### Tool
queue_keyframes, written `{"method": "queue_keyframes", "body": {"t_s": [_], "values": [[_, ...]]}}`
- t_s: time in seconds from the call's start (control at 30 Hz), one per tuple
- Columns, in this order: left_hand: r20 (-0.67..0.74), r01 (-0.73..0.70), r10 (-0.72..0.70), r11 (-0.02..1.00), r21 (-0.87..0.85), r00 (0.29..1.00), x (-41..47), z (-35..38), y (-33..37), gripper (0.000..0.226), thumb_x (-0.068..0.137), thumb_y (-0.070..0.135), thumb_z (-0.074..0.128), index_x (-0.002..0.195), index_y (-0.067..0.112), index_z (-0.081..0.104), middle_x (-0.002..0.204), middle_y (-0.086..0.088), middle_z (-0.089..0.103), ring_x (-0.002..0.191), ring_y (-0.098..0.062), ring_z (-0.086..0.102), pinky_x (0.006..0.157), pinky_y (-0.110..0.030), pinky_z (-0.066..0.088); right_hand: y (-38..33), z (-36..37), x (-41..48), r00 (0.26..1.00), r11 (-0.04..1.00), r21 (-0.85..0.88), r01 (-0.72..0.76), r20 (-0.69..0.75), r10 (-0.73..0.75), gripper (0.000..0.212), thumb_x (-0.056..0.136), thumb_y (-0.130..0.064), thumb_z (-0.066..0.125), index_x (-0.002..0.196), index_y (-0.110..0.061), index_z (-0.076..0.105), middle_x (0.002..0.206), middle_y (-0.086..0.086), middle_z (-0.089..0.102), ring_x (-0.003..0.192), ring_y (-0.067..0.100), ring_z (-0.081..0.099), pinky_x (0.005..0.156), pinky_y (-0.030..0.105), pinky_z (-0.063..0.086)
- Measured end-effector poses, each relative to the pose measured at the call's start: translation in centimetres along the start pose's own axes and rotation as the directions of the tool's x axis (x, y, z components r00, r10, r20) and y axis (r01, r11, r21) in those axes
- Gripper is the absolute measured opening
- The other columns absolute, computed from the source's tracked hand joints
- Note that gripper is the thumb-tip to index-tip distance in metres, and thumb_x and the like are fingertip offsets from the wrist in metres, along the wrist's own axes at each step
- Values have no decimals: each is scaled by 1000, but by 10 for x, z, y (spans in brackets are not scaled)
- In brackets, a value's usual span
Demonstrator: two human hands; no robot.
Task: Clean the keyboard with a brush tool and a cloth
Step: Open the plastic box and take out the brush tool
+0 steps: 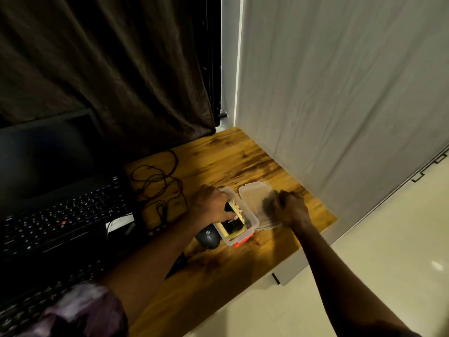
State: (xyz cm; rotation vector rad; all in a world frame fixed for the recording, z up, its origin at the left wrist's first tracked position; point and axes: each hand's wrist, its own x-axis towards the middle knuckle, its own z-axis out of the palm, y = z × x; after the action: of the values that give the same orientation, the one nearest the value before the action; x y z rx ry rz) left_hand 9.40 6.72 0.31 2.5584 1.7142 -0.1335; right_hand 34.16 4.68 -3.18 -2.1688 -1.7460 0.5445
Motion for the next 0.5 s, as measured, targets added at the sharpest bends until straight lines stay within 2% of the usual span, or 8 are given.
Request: {"method": "queue_keyframes", "body": {"t_s": [0.1, 0.17, 0.27, 0.37, 0.43, 0.5], "values": [[40, 50, -46, 993, -108, 998, -10, 8, 3, 68, 72, 72, 68, 116, 19, 66, 114, -5, 68, 104, -25, 62, 86, -34, 50, -1, 6, -18, 997, 998, -53, 33, -64, -36, 45, 94, -46, 54, 130, -19, 57, 132, 11, 53, 123, 35, 46, 99, 49, 44], [38, 49, -43, 986, -159, 998, -10, 9, 7, 69, 71, 70, 71, 118, 20, 65, 117, -5, 67, 106, -25, 60, 88, -33, 48, -1, 7, -22, 990, 998, -35, 53, -128, -57, 46, 94, -41, 56, 133, -16, 56, 136, 14, 51, 125, 37, 44, 101, 51, 40], [32, 64, -57, 951, -302, 998, -12, 8, 13, 66, 68, 58, 80, 118, 19, 64, 122, -6, 61, 112, -24, 55, 87, -30, 44, -7, 9, -28, 985, 997, 14, 81, -154, -77, 50, 90, -46, 46, 126, -15, 60, 131, 14, 53, 121, 38, 48, 100, 52, 40], [30, 79, -74, 883, -463, 997, -17, 7, 17, 64, 66, 42, 86, 118, 15, 60, 124, -6, 52, 116, -22, 48, 81, -25, 36, -16, 15, -34, 957, 985, 16, 171, -242, -162, 50, 85, -46, 41, 113, -13, 66, 118, 13, 62, 106, 35, 57, 89, 47, 49], [-10, 88, -113, 822, -563, 994, -23, 4, 15, 60, 65, 34, 87, 115, 16, 59, 117, -2, 51, 111, -18, 48, 78, -25, 36, -27, 17, -38, 926, 965, 28, 259, -290, -240, 44, 86, -41, 43, 105, -11, 68, 109, 12, 66, 97, 33, 61, 80, 41, 51], [-48, 85, -163, 714, -695, 985, -28, -2, 10, 51, 66, 27, 87, 107, 16, 60, 105, -1, 56, 99, -17, 55, 71, -28, 43, -41, 19, -42, 890, 931, 79, 357, -331, -313, 33, 86, -35, 48, 97, -11, 69, 100, 9, 68, 91, 30, 62, 75, 38, 51]]}}
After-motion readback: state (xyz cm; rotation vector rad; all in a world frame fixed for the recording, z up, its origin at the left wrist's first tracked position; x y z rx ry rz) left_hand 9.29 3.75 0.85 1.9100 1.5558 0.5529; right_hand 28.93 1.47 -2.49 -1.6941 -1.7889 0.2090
